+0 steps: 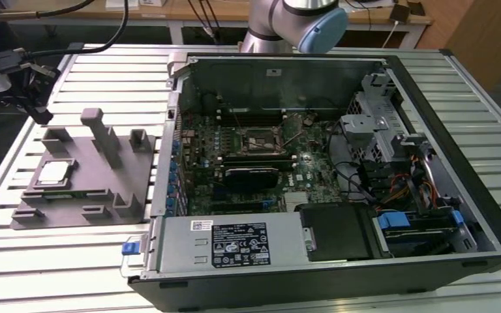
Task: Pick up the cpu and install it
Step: 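Reach for the cpu, then pick up the cpu and move it towards the insertion slot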
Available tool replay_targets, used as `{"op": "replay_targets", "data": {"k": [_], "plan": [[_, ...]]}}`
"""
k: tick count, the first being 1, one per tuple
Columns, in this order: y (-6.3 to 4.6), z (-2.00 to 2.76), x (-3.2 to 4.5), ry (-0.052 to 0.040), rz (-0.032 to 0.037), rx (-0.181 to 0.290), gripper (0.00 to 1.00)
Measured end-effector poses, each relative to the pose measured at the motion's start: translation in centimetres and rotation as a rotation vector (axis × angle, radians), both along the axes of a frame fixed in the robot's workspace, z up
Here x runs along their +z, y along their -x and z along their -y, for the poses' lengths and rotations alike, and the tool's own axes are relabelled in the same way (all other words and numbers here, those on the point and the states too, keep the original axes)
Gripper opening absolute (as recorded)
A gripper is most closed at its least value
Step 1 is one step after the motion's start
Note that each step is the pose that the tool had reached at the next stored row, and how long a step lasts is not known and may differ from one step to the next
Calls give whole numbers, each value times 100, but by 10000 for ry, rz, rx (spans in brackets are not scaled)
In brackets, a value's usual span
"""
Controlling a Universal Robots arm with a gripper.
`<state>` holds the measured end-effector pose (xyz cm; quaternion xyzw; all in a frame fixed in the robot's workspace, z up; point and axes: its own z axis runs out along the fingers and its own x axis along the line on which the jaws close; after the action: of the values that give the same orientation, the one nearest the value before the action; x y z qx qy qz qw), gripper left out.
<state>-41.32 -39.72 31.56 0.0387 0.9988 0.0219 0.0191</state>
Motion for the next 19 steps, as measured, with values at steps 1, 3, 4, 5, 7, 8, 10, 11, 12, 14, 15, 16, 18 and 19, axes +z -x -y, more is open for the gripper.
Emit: {"op": "replay_targets", "data": {"k": [1,3,4,5,7,8,10,11,12,14,15,16,18,19], "plan": [[6,0,-11,0,-1,0,11],[17,0,-29,1,-1,1,11],[20,0,-32,0,0,1,11],[21,0,-32,0,0,1,11],[28,-1,-34,0,0,0,11],[28,-1,-34,0,0,0,11],[31,-1,-35,0,0,0,11],[35,-1,-35,0,0,-1,11],[39,-1,-36,0,0,-1,11],[46,-1,-37,0,0,0,11],[47,-1,-39,-1,2,1,11],[49,-1,-41,0,2,1,11],[54,-1,-44,1,-1,1,11],[56,-1,-46,2,0,0,11]]}}
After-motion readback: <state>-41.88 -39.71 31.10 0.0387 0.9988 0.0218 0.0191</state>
